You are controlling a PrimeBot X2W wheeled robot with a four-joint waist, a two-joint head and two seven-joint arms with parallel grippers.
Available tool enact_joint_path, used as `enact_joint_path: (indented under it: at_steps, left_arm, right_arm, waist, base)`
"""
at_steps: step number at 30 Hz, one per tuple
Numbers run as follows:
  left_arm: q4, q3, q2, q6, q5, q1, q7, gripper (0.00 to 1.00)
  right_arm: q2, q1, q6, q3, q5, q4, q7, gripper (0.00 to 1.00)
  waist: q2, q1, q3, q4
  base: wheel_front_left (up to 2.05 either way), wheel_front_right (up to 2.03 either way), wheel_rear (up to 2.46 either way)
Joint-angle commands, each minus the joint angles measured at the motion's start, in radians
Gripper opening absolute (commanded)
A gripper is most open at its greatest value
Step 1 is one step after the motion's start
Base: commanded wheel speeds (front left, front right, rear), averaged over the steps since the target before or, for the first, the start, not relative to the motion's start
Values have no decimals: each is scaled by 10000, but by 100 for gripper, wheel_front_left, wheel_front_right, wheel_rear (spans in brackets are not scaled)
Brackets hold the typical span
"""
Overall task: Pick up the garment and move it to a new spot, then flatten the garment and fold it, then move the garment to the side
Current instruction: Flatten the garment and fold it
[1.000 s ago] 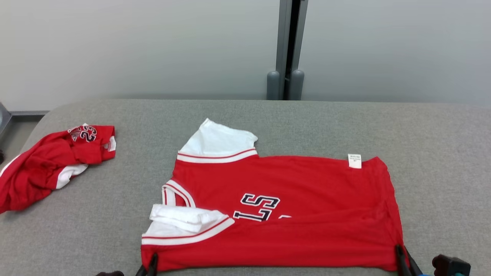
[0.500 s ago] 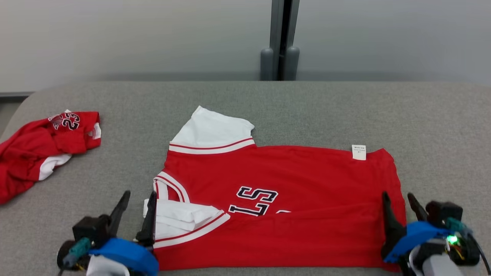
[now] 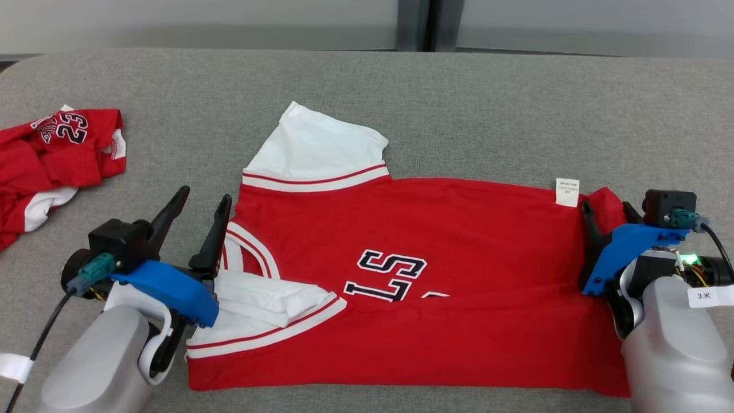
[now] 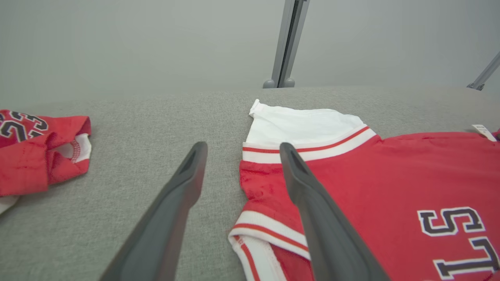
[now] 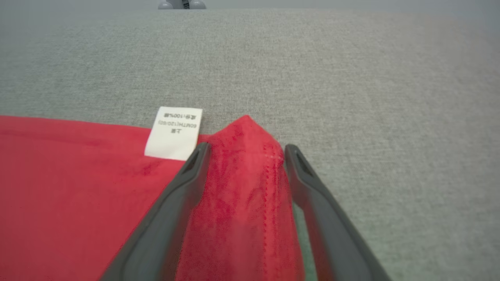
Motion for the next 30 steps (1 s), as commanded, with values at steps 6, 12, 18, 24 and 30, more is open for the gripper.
enact_joint_path:
  at_steps: [6, 12, 18, 24, 30]
  left_arm:
    - [2, -648, 519, 16, -650, -770, -26, 100]
    - [-200, -1547, 1122, 16, -1213, -1633, -2, 100]
    - [-1048, -3175, 2164, 16, -2532, -3443, 1051, 100]
    - [-1638, -4675, 3272, 16, -4248, -5208, 2379, 100]
    - [-1763, -5504, 3946, 16, -5678, -6191, 2960, 100]
  right_arm:
    - [-19, -555, 1, -428, -376, 731, -224, 89]
    - [-23, -1066, -1, -316, -381, 1150, -949, 0]
    - [-36, -1670, -1, -135, -469, 1438, -1442, 0]
    - [-31, -2411, -2, 691, 162, 2097, -1845, 0]
    - [-29, -3082, -10, 1988, 1266, 2611, -2171, 0]
  waist:
    - [0, -3, 334, 106]
    - [0, -3, 575, -40]
    - [0, -3, 1084, -300]
    - [0, -3, 1746, -810]
    - [0, -3, 2372, -1397]
  base:
    - [0, 0, 0]
    - [0, 0, 0]
    - [0, 0, 0]
    - [0, 0, 0]
    - [0, 0, 0]
